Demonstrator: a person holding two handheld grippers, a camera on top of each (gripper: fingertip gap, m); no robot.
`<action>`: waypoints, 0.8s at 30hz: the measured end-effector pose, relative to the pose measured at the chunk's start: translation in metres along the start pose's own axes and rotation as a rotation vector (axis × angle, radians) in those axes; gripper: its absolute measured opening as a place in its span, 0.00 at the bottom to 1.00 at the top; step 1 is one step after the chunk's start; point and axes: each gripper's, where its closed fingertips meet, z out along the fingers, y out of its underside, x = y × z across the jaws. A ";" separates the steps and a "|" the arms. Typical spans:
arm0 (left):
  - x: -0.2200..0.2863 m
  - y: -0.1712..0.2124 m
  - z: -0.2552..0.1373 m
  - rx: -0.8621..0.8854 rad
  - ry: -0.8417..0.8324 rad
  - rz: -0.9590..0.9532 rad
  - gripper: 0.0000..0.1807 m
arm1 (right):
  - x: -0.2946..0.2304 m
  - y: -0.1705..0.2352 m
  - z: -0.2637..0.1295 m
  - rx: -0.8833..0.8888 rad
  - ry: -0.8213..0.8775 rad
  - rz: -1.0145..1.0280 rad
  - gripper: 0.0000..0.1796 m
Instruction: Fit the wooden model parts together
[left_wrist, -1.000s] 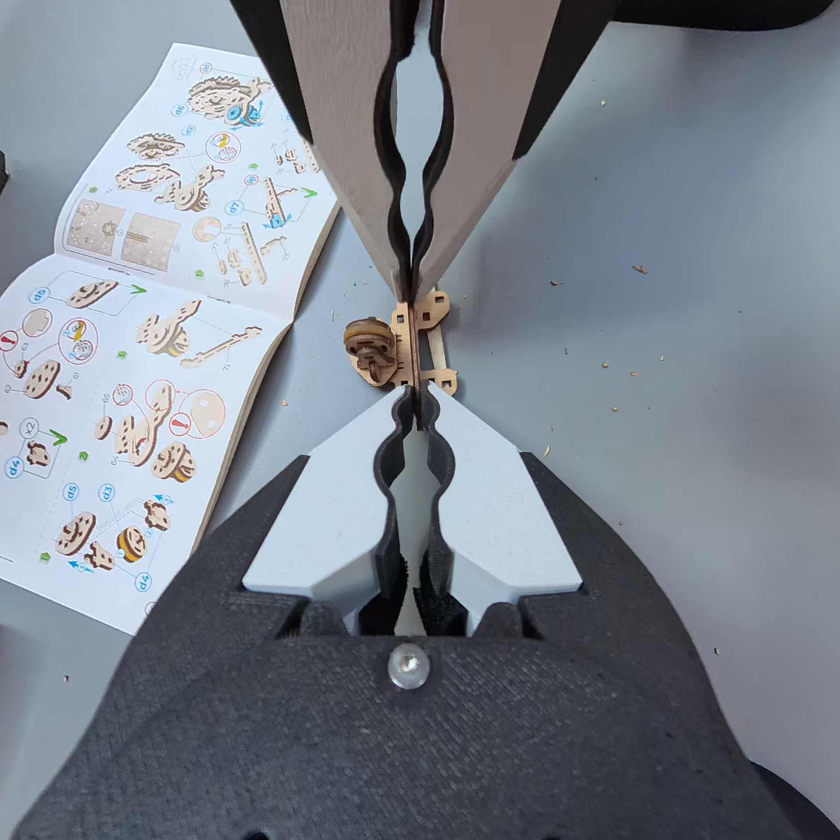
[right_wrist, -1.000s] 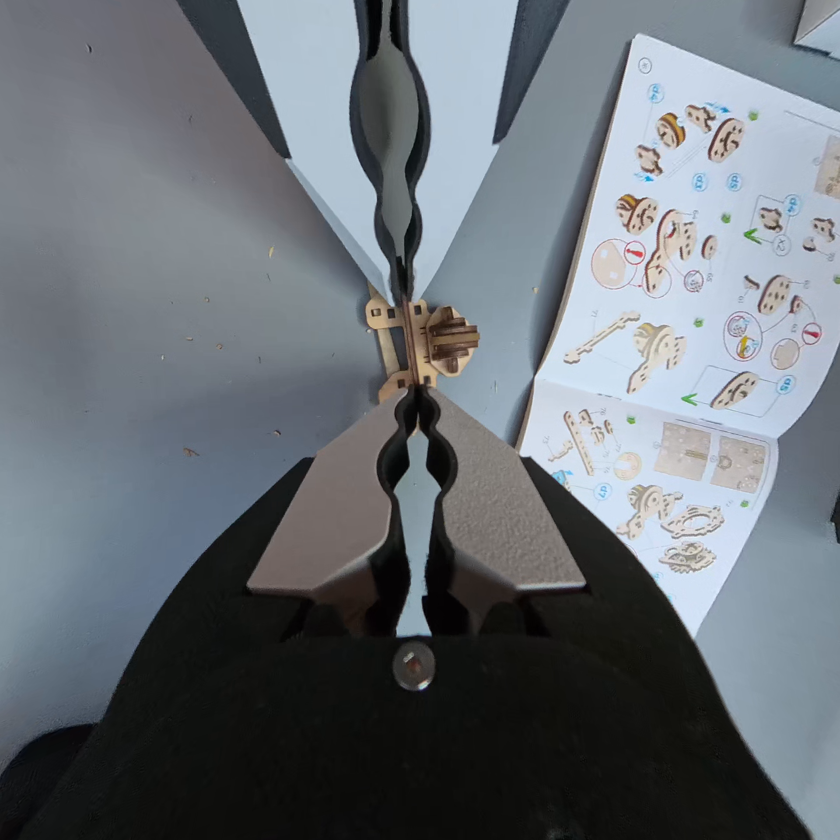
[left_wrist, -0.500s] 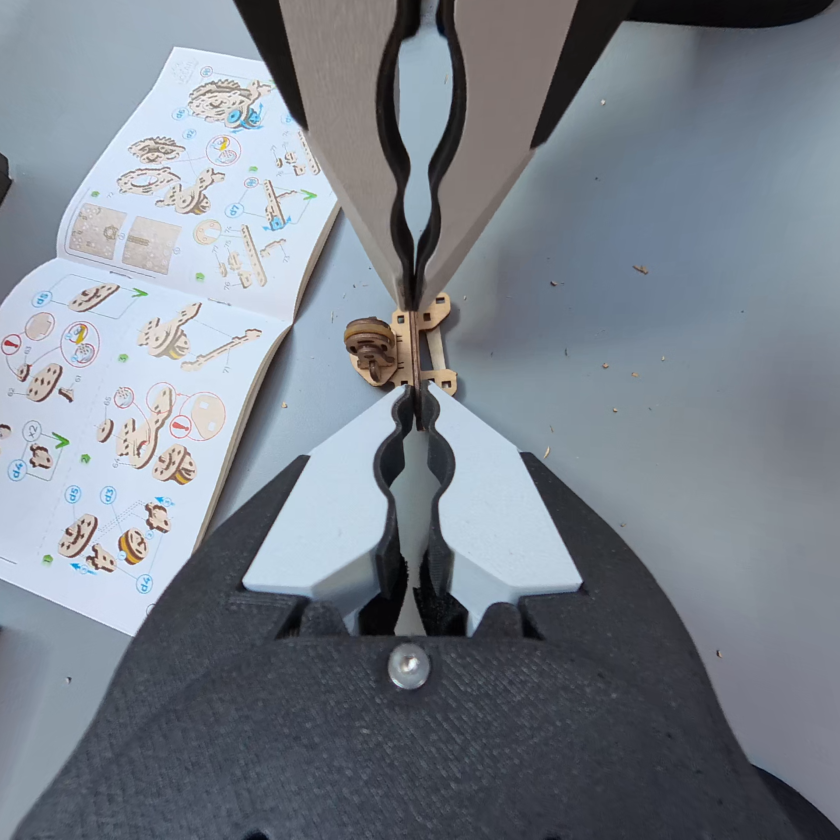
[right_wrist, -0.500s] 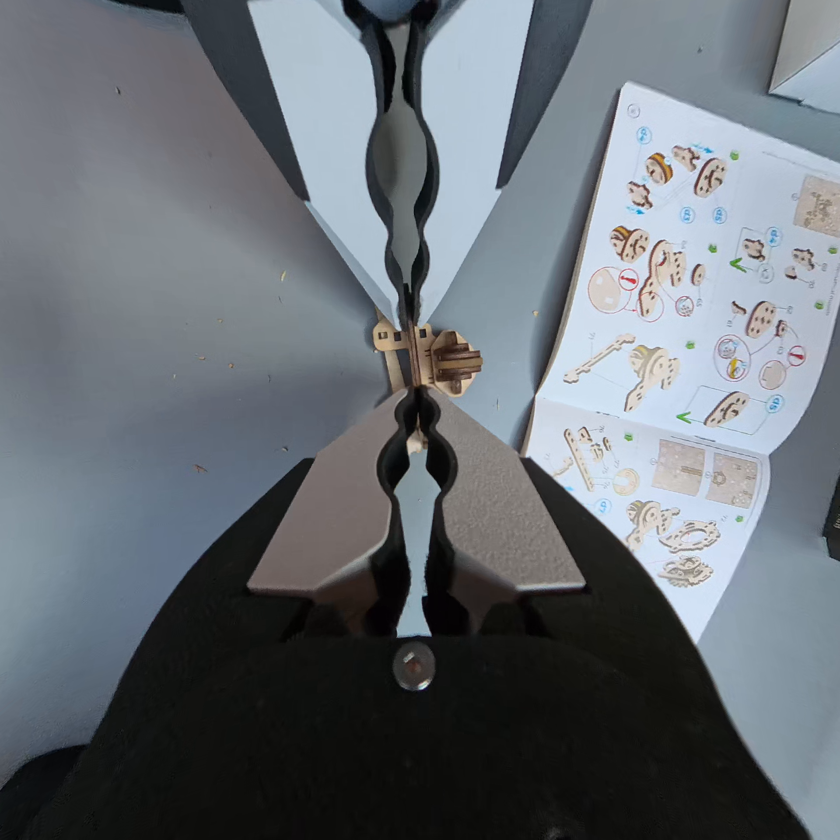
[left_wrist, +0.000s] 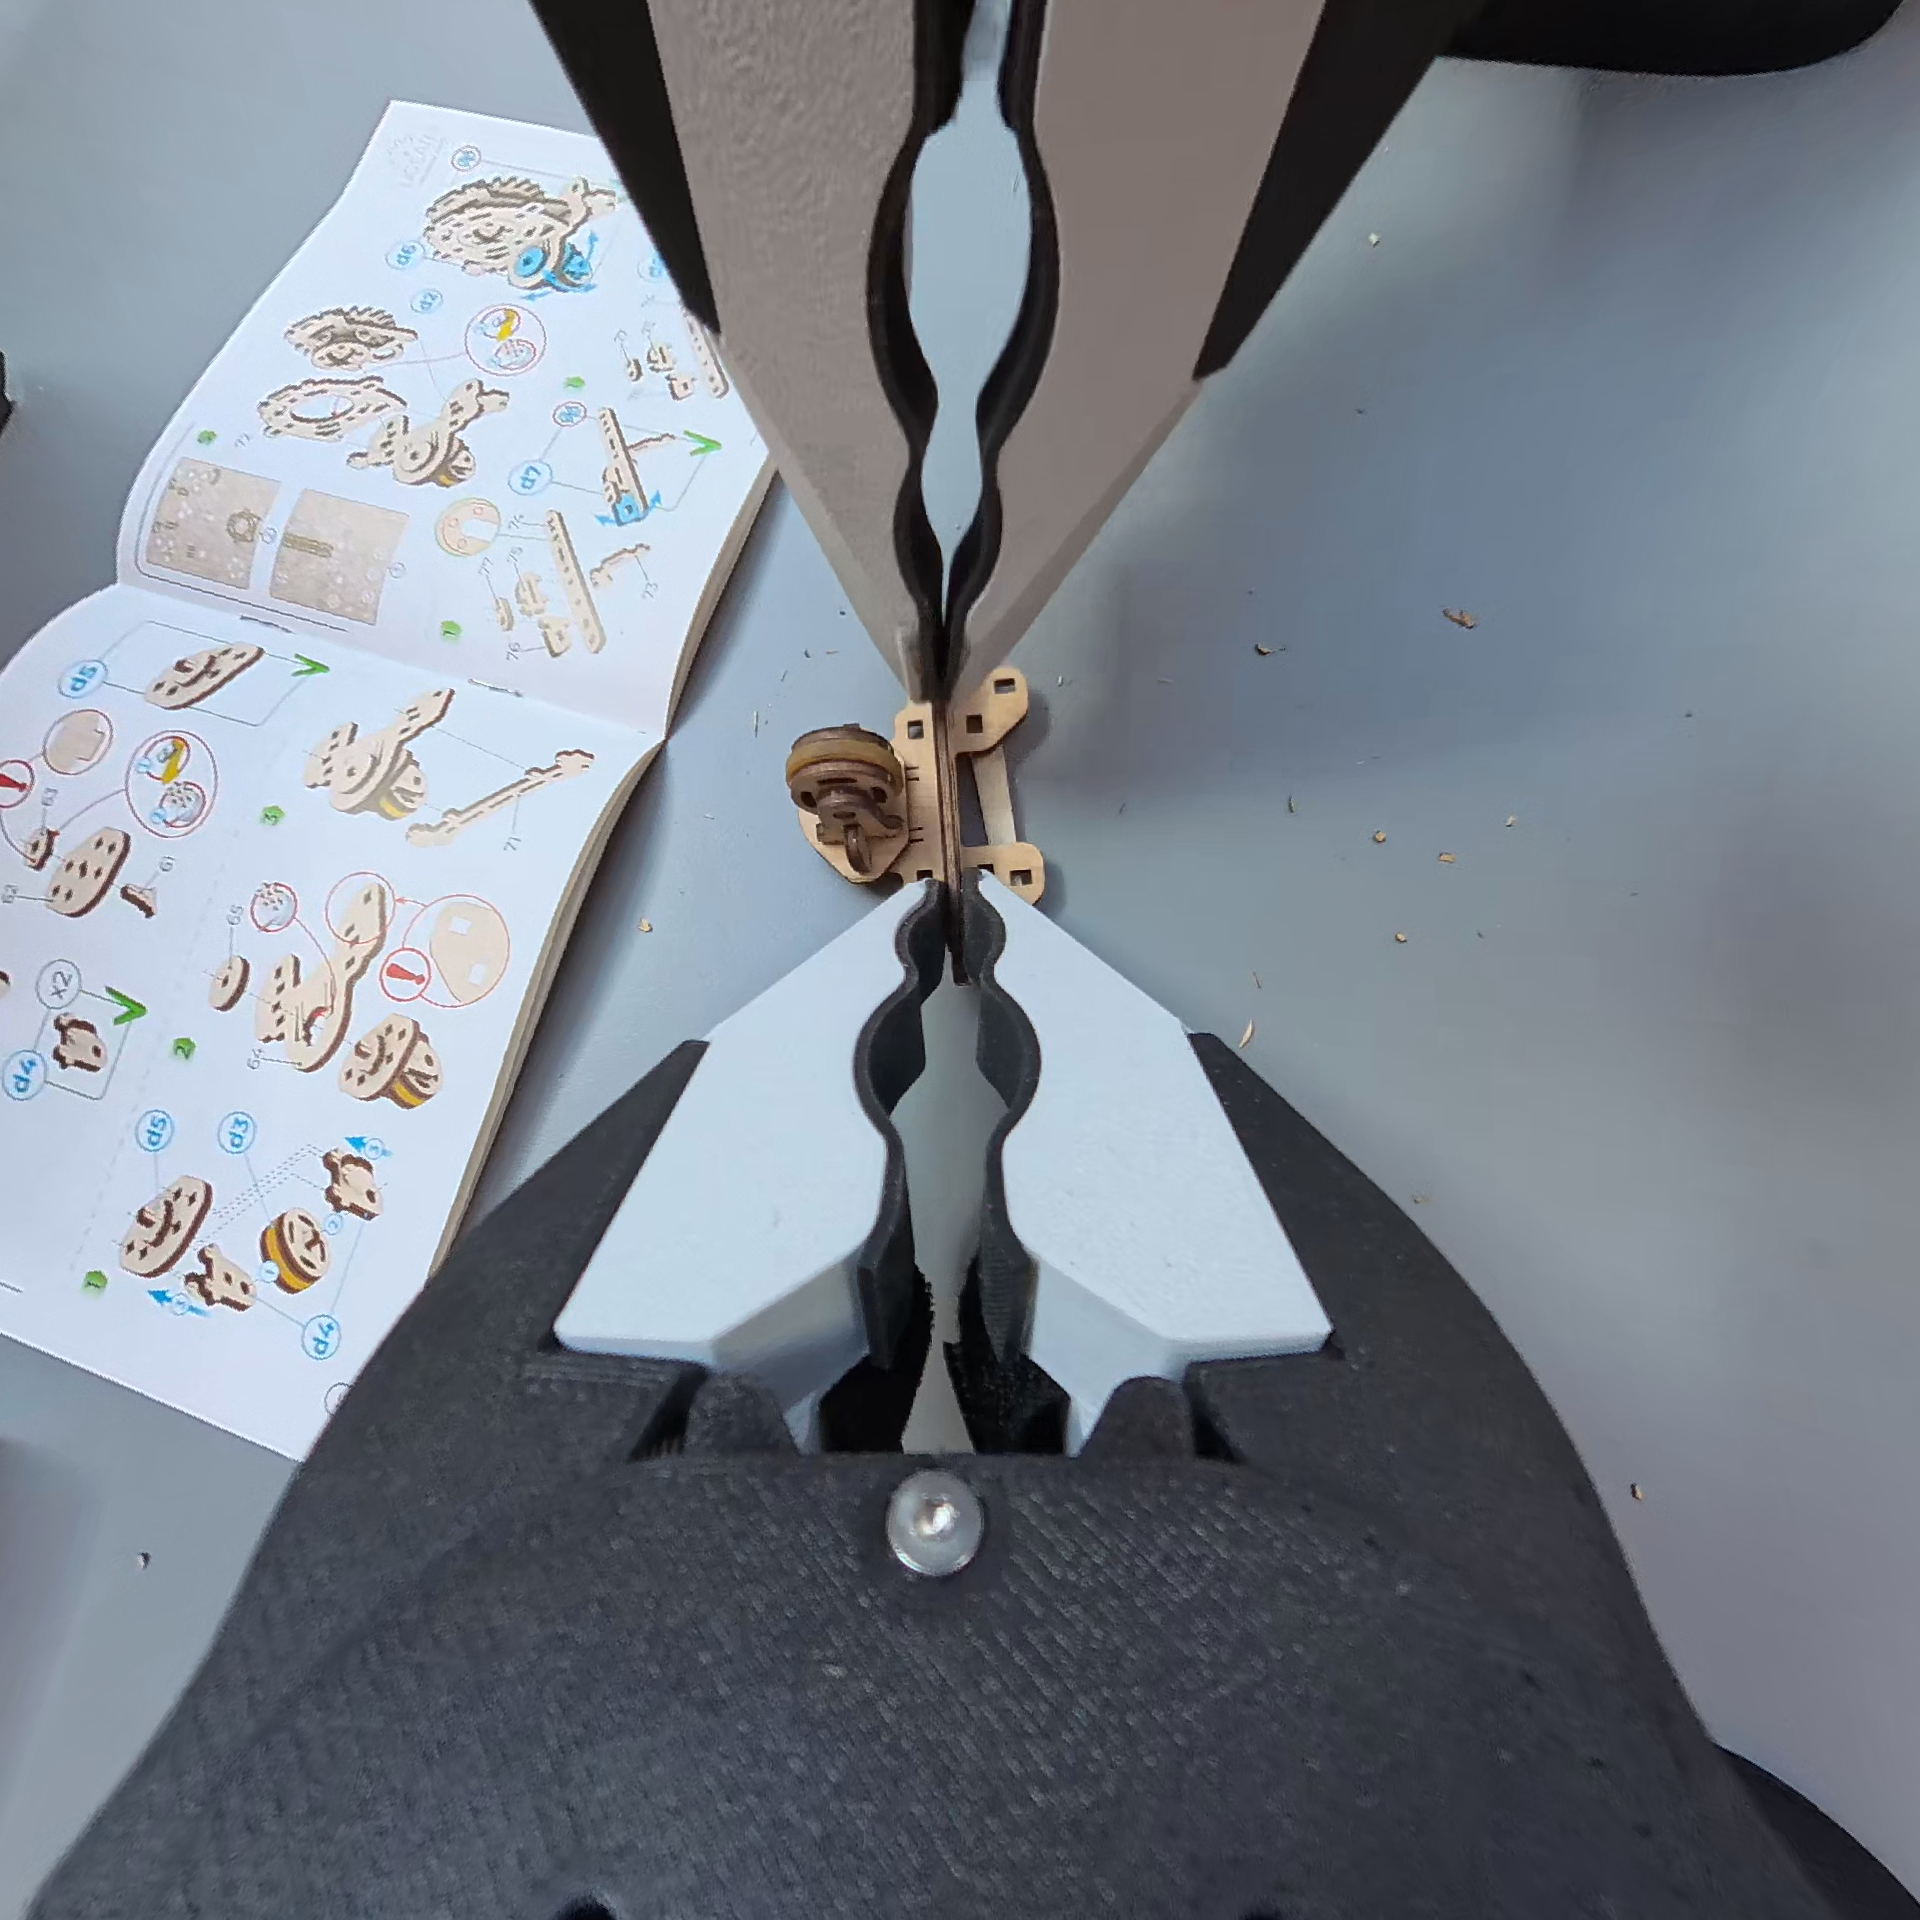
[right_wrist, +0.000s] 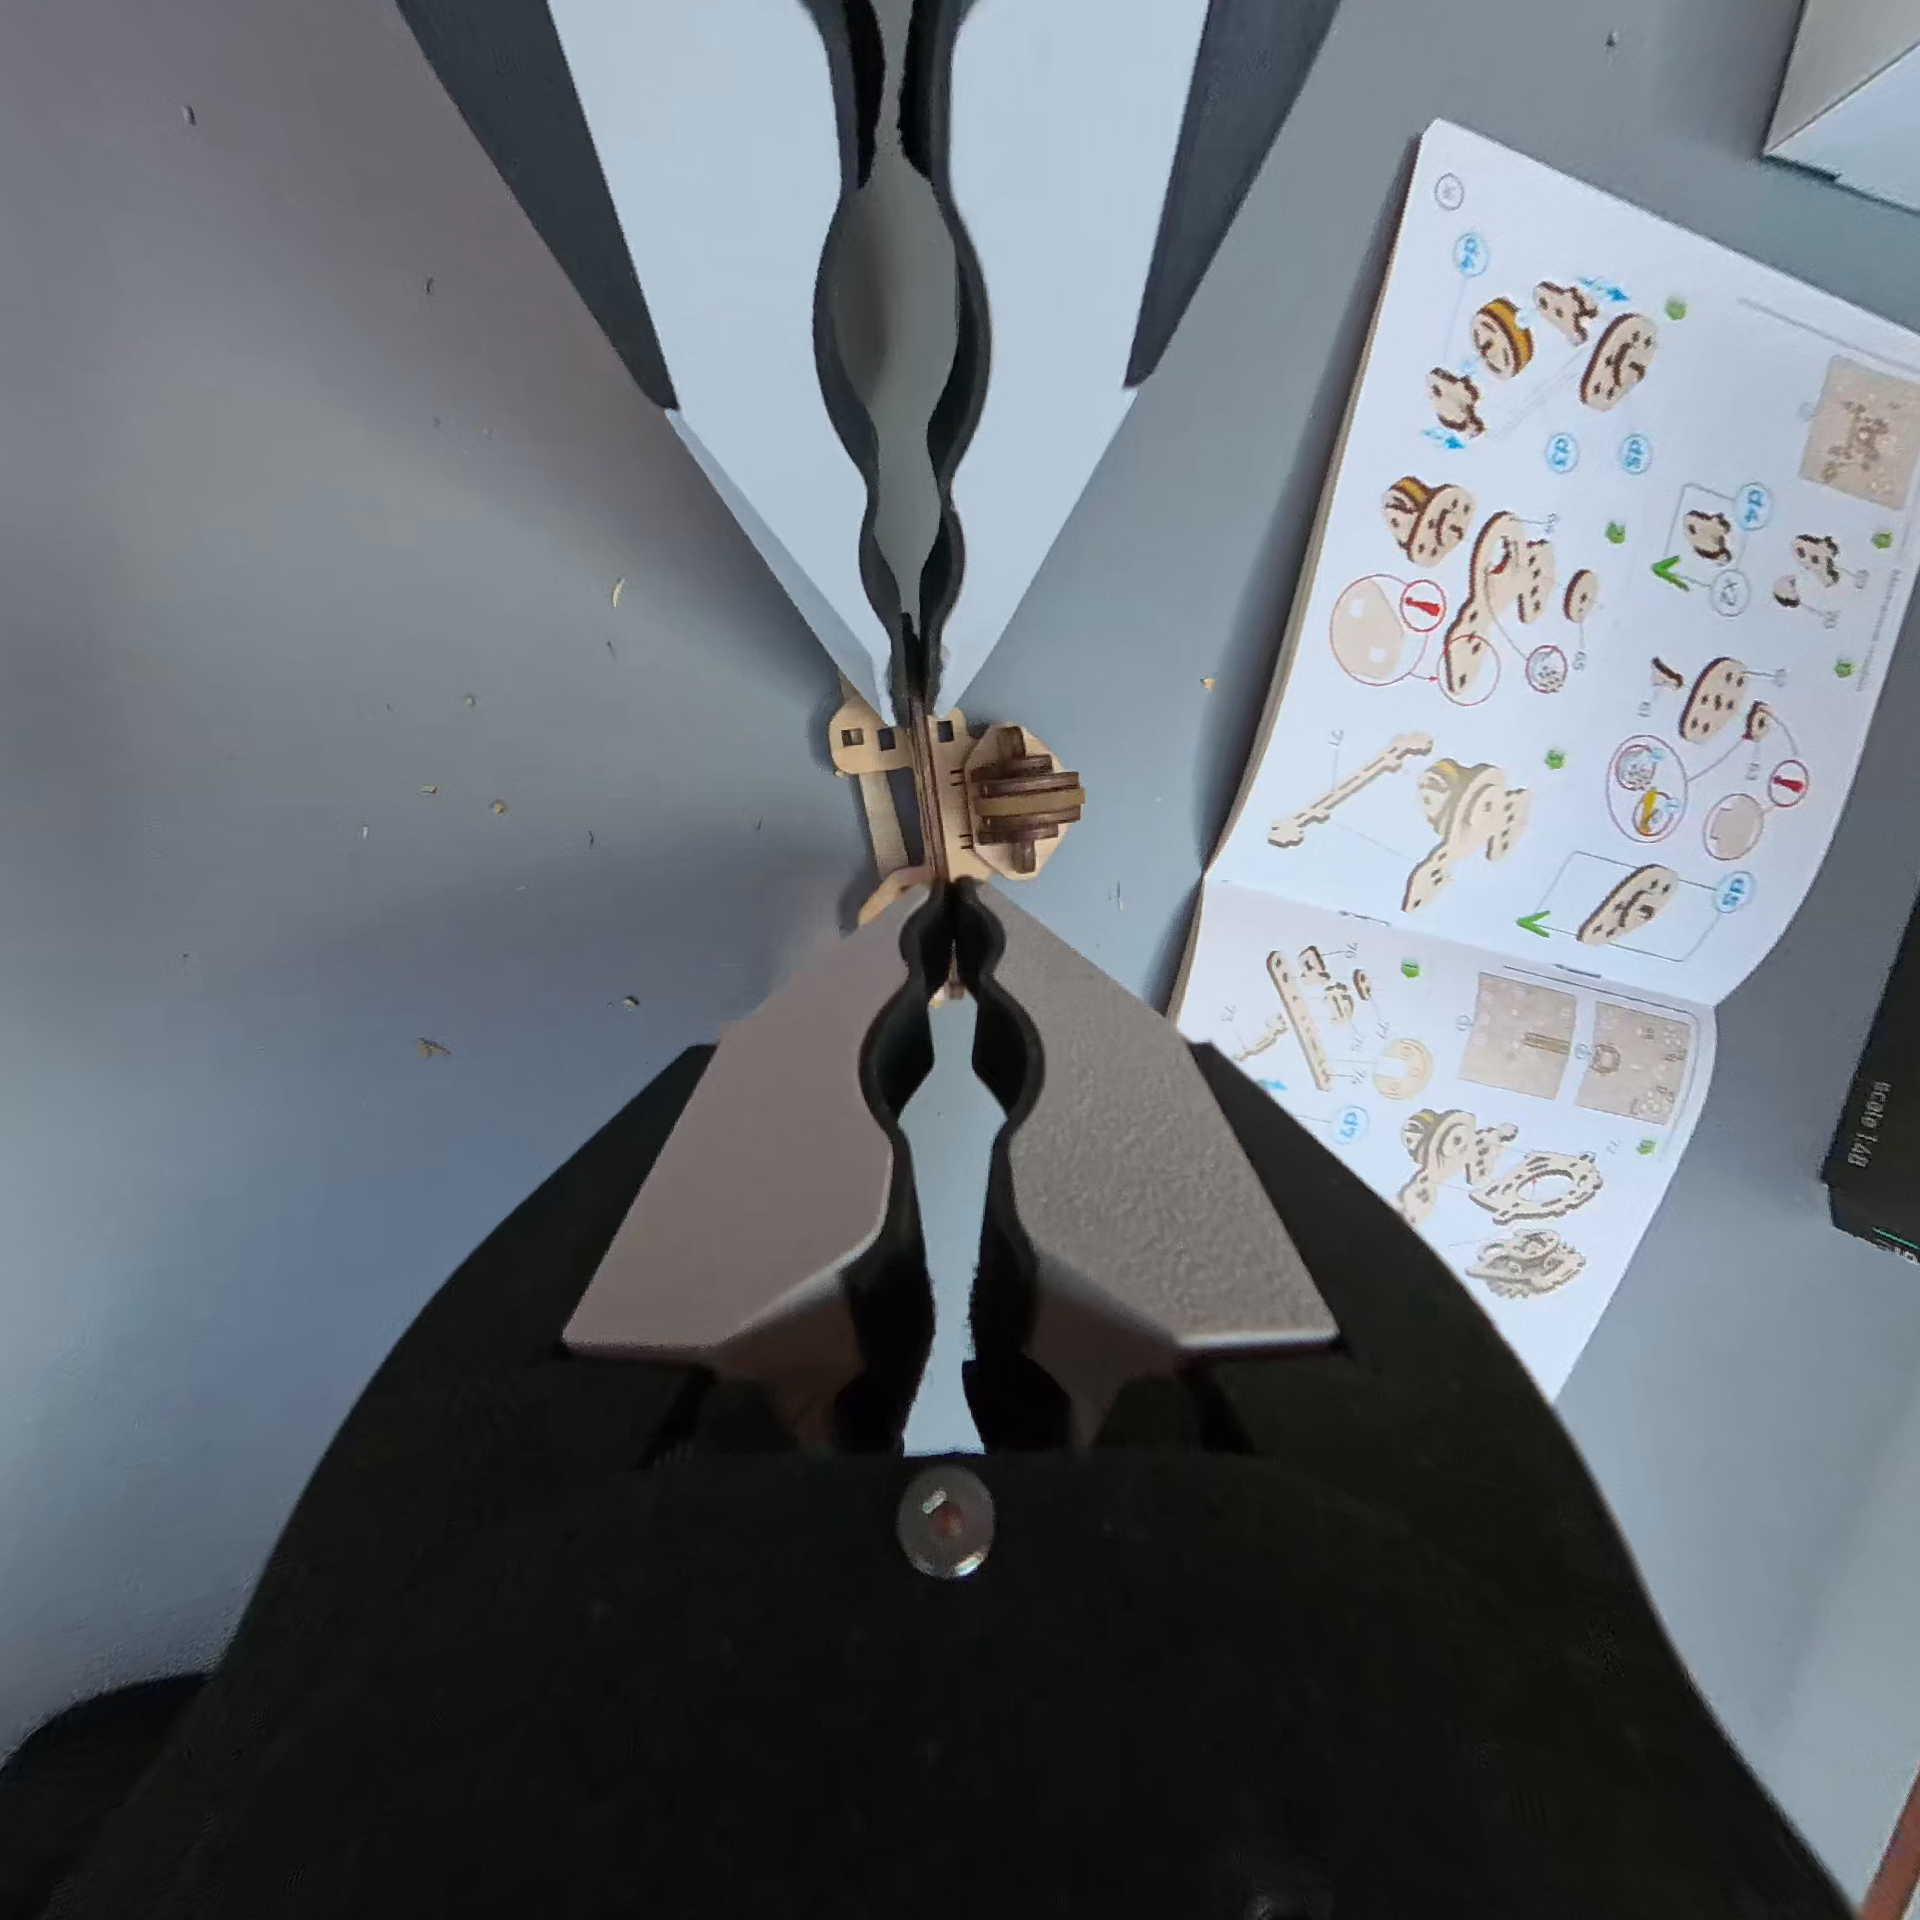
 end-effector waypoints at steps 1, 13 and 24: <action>0.000 0.000 0.000 -0.001 -0.001 0.002 0.01 | 0.001 -0.006 -0.005 0.044 0.003 0.010 0.00; -0.001 -0.001 0.000 0.005 -0.007 0.003 0.01 | -0.003 -0.001 0.005 0.017 -0.021 0.020 0.00; -0.007 0.007 -0.021 0.035 -0.044 -0.010 0.08 | -0.002 -0.002 0.006 0.031 -0.021 0.025 0.00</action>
